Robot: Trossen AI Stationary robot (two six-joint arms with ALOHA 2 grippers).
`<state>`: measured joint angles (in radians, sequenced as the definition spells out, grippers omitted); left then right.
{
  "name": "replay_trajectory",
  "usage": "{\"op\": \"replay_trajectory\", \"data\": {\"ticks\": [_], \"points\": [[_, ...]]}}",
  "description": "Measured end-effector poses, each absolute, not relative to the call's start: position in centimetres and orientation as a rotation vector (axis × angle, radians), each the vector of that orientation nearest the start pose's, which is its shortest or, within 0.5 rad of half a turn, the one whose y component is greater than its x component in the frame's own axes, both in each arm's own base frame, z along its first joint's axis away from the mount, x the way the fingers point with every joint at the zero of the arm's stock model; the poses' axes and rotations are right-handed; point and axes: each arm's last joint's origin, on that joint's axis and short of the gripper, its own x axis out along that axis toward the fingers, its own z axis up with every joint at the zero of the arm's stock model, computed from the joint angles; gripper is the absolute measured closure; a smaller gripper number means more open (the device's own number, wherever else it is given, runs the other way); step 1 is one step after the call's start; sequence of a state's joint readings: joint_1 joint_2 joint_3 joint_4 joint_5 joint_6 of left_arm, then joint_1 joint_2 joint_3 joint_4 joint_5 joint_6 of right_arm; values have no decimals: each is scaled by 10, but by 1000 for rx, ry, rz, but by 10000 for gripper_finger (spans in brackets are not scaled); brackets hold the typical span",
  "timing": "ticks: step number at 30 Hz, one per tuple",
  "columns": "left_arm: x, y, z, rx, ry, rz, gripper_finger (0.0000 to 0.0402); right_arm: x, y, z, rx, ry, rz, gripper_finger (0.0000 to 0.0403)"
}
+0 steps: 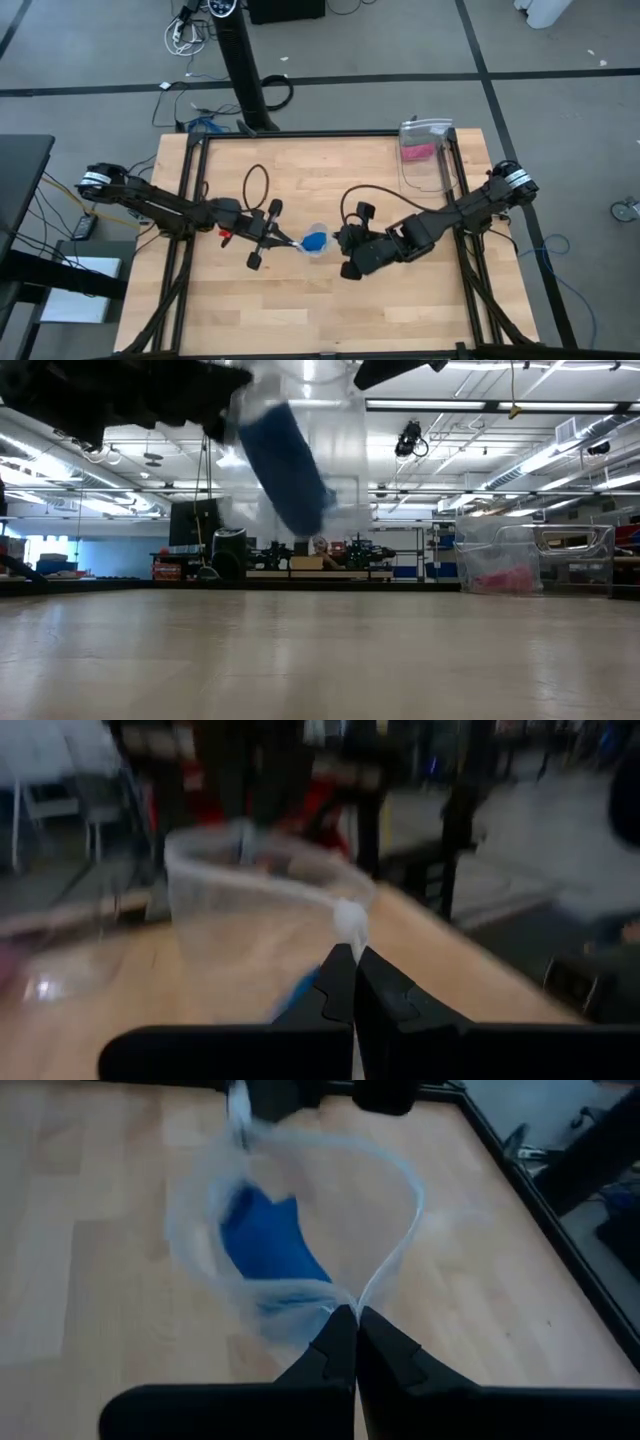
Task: Roll bandage
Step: Put the blue rolled bandage into the transparent zip bag
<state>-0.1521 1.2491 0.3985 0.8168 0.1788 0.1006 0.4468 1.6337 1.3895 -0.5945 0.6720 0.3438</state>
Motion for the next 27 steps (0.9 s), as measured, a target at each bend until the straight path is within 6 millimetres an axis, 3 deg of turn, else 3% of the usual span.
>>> {"op": "replay_trajectory", "data": {"ticks": [4, 13, 20, 27], "points": [[232, -40, 193, 100, 131, -287, 400, 325, 132, 299, -134, 665, -312, 403], [217, -33, 167, 98, 192, -156, 400, 321, 144, 300, -122, 656, -249, 403], [212, -33, 166, 60, 127, -131, 400, 326, 137, 301, -82, 653, -246, 399], [219, -36, 178, -3, 85, -133, 400, 325, 140, 303, -81, 646, -224, 323]]}}
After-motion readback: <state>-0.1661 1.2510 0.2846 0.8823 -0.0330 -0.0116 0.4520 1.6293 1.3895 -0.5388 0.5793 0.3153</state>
